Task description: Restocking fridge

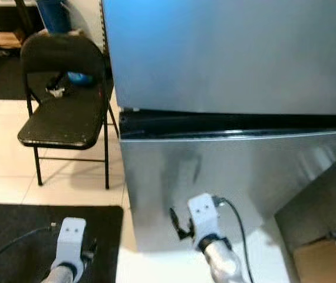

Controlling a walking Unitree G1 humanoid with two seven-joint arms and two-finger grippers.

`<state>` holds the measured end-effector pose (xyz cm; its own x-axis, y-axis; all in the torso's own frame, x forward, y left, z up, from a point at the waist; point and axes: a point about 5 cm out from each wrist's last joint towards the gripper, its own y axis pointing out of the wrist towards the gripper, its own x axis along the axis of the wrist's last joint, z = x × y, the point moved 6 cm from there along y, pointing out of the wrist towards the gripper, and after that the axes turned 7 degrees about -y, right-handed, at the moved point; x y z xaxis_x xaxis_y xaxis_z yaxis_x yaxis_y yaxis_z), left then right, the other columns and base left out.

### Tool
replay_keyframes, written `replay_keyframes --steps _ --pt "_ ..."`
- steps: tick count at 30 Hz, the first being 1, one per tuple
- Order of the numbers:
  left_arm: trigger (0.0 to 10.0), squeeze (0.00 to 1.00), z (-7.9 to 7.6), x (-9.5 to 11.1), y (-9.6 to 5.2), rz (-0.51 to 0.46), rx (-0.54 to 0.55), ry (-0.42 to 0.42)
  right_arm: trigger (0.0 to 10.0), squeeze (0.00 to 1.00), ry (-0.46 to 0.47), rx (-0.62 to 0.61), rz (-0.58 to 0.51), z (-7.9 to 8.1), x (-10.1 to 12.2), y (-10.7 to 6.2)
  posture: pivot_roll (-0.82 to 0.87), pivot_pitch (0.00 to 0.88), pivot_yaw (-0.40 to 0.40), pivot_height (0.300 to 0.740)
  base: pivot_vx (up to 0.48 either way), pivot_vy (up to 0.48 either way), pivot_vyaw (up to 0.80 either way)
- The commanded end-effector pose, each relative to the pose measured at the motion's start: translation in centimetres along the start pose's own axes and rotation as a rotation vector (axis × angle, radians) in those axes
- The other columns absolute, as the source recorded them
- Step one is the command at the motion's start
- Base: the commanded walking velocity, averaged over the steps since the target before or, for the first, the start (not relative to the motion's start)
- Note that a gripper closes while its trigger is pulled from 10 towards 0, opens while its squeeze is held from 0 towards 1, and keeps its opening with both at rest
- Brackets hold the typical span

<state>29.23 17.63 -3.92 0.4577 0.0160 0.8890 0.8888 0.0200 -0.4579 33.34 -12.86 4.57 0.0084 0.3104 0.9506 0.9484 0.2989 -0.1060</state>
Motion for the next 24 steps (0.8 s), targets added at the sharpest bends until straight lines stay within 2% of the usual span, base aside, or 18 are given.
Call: replay_keyframes --steps 1,5,10,14,24 --pt "10.0 0.00 0.3 -1.1 -0.4 0.032 0.002 0.006 10.0 0.00 -0.005 -0.022 0.018 -0.4 -0.7 -0.4 -0.14 0.165 0.003 0.717 0.000 0.000 0.00" --pt "10.0 0.00 0.3 -1.2 -0.5 0.034 0.003 0.007 10.0 0.00 0.002 -0.028 0.006 -0.6 -0.4 -0.4 -0.14 0.166 0.003 0.717 0.000 0.000 0.00" --pt "10.0 0.00 0.3 -1.2 -0.5 0.038 0.003 0.009 10.0 0.00 -0.034 -0.036 -0.031 -0.6 0.6 0.0 -0.14 0.167 0.005 0.717 0.000 0.000 0.00" --pt "10.0 0.00 0.3 -1.3 -0.5 0.039 0.004 0.009 10.0 0.00 -0.035 -0.041 -0.052 -0.7 1.5 0.8 -0.14 0.169 0.006 0.717 0.000 0.000 0.00" --pt "10.0 0.00 0.3 -1.3 -0.6 0.042 0.006 0.008 10.0 0.00 -0.062 -0.022 -0.129 -0.7 5.2 4.4 -0.13 0.175 0.008 0.717 0.000 0.000 0.00"
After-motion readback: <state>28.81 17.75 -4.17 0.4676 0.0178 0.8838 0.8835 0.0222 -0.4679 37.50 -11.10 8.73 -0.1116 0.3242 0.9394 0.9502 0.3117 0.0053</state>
